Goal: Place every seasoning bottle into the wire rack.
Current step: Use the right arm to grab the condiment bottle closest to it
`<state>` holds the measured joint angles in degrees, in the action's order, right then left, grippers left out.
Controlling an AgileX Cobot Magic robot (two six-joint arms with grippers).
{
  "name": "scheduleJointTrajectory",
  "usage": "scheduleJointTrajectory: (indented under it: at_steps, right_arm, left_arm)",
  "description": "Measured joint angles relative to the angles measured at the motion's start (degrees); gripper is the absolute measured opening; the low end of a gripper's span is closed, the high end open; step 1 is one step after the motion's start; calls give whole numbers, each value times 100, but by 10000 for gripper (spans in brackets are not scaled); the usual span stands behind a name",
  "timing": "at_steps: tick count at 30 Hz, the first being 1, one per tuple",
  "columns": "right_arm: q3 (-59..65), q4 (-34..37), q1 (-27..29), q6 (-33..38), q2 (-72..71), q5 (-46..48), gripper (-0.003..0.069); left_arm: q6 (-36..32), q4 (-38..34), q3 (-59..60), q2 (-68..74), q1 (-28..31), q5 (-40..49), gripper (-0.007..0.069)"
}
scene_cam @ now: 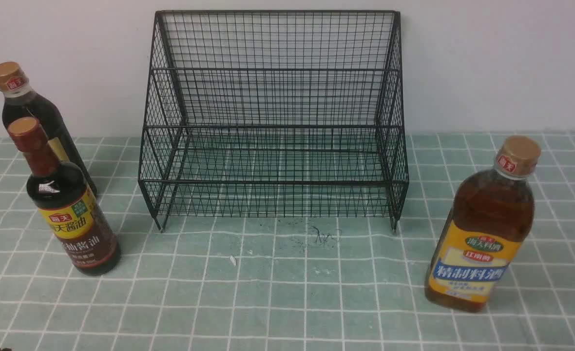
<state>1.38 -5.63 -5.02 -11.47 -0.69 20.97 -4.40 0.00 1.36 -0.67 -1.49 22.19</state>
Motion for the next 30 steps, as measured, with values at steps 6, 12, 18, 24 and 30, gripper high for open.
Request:
scheduleJointTrajectory:
  at_steps: [6, 12, 18, 24, 30]
  right_arm:
    - [0, 0, 0, 0, 0, 0, -15]
    - [0, 0, 0, 0, 0, 0, -15]
    - [0, 0, 0, 0, 0, 0, -15]
    - [0, 0, 0, 0, 0, 0, -15]
    - [0, 95, 0, -24, 0, -84, -15]
  left_arm:
    - [0, 0, 0, 0, 0, 0, -6]
    - [0, 0, 0, 0, 0, 0, -6]
    - [0, 0, 0, 0, 0, 0, -6]
    - [0, 0, 0, 0, 0, 0, -6]
    - [0, 0, 0, 0, 0, 0, -6]
